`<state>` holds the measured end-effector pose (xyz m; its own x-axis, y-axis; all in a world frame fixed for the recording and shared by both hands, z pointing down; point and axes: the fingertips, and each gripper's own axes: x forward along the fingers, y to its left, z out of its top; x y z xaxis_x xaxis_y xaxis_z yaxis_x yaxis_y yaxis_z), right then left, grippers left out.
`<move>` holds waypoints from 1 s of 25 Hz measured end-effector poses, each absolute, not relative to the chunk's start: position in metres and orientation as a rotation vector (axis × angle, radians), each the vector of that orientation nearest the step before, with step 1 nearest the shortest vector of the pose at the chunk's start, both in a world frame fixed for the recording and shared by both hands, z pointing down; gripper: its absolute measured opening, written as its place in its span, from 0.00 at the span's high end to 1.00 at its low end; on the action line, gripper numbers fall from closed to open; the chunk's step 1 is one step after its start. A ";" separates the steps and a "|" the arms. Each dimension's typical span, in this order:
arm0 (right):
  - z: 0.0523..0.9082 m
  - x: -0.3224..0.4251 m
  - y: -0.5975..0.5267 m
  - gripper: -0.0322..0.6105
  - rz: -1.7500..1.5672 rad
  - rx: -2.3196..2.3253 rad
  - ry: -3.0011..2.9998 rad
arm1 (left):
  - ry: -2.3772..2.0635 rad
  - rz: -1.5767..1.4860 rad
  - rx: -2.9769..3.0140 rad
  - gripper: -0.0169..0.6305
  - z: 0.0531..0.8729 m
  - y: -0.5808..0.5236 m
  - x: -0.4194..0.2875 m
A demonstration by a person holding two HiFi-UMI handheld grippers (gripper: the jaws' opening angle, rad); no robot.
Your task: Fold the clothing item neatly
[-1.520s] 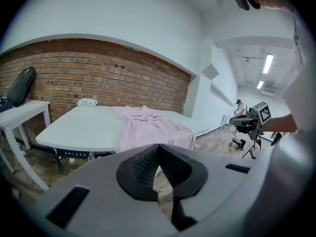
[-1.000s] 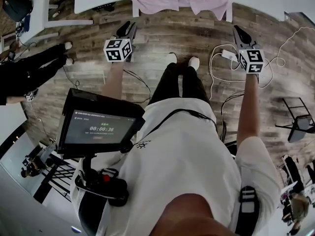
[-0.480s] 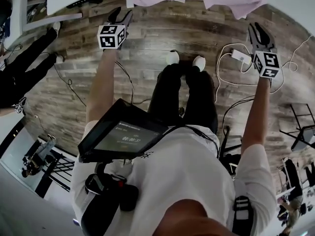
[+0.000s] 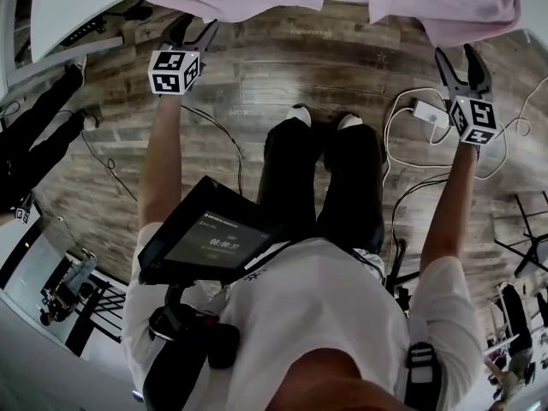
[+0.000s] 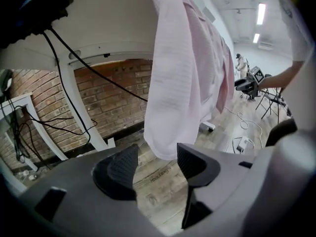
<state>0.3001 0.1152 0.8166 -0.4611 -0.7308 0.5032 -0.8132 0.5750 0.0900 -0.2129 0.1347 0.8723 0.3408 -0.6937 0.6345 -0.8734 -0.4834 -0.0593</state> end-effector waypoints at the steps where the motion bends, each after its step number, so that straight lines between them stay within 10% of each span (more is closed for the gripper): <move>1: 0.819 0.301 0.115 0.49 0.225 1.236 -2.318 | -1.385 0.891 2.332 0.61 0.874 0.133 -0.213; 17: 0.813 0.292 0.100 0.49 0.347 1.190 -2.467 | -1.249 0.942 2.439 0.67 0.869 0.110 -0.205; 20: 0.821 0.289 0.101 0.90 0.337 1.174 -2.469 | -1.255 0.946 2.450 0.95 0.868 0.109 -0.202; 25: 0.818 0.285 0.115 0.93 0.354 1.109 -2.476 | -1.173 0.900 2.425 0.95 0.867 0.133 -0.192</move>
<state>0.2846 0.1154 0.8185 -0.6038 -0.6526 0.4577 -0.7547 0.6528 -0.0648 -0.1915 0.1325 0.8670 0.4703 -0.5955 0.6513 -0.7835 -0.6214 -0.0025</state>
